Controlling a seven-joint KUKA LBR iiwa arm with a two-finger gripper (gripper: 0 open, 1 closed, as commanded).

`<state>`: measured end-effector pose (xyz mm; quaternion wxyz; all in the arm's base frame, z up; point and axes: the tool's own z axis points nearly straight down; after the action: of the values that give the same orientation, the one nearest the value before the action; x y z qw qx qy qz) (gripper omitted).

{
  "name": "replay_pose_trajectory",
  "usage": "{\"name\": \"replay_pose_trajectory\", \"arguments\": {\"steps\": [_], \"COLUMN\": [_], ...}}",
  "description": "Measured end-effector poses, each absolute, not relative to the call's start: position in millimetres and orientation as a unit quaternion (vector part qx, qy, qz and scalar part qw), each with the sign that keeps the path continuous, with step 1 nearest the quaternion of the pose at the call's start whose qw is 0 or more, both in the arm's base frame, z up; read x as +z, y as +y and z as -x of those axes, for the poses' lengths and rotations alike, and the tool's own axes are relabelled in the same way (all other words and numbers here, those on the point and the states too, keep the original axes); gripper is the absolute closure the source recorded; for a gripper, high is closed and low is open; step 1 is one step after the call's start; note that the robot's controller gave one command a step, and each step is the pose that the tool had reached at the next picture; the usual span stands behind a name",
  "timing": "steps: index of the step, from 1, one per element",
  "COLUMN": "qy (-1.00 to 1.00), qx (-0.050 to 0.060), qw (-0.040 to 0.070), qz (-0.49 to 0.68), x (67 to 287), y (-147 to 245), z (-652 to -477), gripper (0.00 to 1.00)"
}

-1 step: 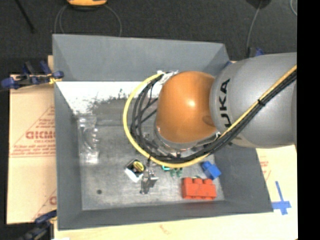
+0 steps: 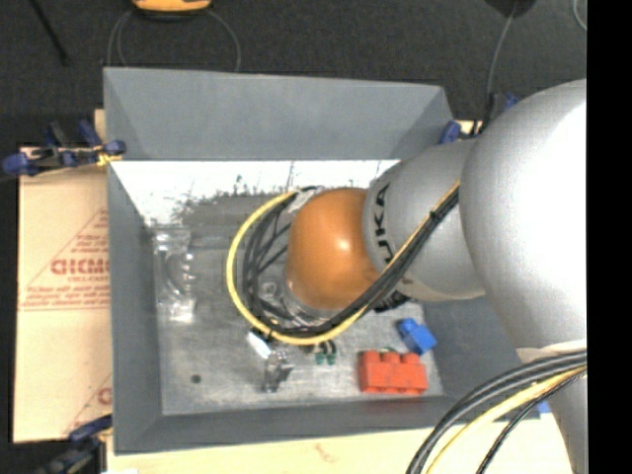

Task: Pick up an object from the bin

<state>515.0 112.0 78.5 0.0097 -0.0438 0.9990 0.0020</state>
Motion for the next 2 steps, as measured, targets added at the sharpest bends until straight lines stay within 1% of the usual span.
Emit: {"name": "replay_pose_trajectory", "arguments": {"steps": [1,2], "qy": [0.999,1.0], "qx": [0.003,0.001], "qw": [0.008,0.006], "qz": [0.042,0.008], "x": [81.5,211.0], "y": [112.7,112.8], "z": [-514.6,-524.3], "gripper": [1.0,1.0]}}
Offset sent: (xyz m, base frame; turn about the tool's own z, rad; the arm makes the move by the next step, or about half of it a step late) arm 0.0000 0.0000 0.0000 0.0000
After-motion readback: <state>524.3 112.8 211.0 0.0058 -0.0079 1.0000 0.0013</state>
